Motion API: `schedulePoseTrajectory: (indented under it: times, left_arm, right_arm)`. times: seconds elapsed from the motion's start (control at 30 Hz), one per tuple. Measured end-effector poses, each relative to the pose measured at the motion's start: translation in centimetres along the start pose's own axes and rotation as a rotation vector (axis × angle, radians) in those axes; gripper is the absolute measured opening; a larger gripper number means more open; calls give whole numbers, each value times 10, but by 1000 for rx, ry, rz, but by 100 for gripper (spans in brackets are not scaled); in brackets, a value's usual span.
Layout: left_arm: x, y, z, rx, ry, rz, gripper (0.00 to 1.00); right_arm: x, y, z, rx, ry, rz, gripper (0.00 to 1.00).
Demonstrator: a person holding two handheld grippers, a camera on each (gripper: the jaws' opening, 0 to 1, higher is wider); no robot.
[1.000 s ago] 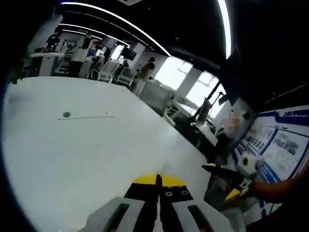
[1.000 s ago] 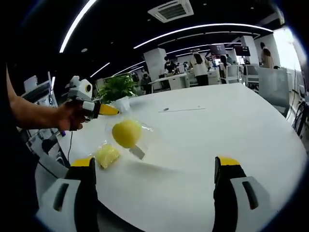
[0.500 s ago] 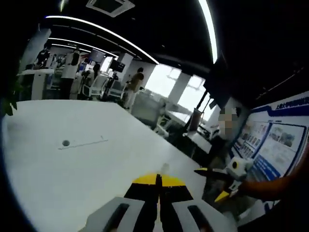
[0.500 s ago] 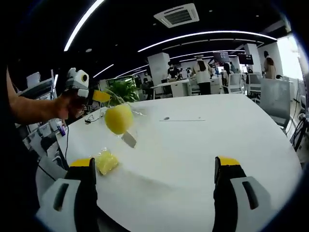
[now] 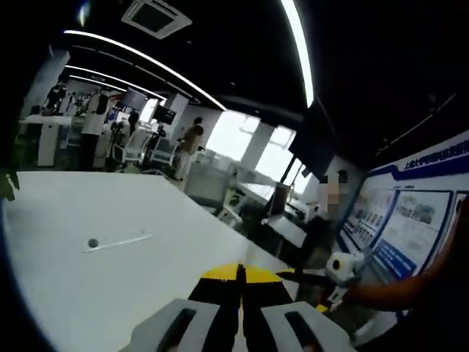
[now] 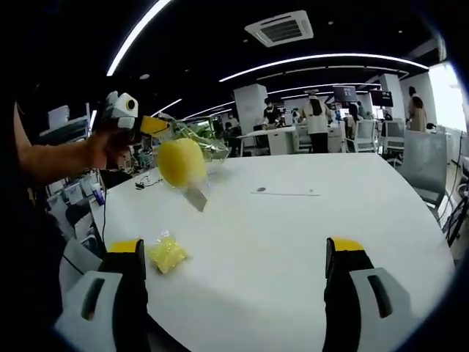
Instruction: Compare the silicone blocks by pressing each to a similar depth, holding the contact briefly, and releasing to observe deformation and rebound differences across the visible hardness samples.
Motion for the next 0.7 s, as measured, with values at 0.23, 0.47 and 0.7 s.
schedulePoseTrajectory:
  times: [0.23,0.47,0.7]
  left_arm:
    - [-7,11,-7,-32,-28,-12,0]
    - [-19,20,-15,-48,-73,-21,0]
    - [-27,17,-20,-61,-89,-24,0]
  right_arm:
    - [7,12,2,-33,47,-9,96]
    - [16,30,4,-56,103,-22,96]
    - [27,37,7,-52,140,-42,96]
Point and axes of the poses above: the point that each gripper's makers call its tool centre point, and the gripper's own axes: z roughly forward along the fingers, x roughly to its left, y roughly out of its top, the point moved 7 cm from there along -z, roughly backward along the fingers, and after that the axes turned 12 degrees about z, right-handed, at the moved point
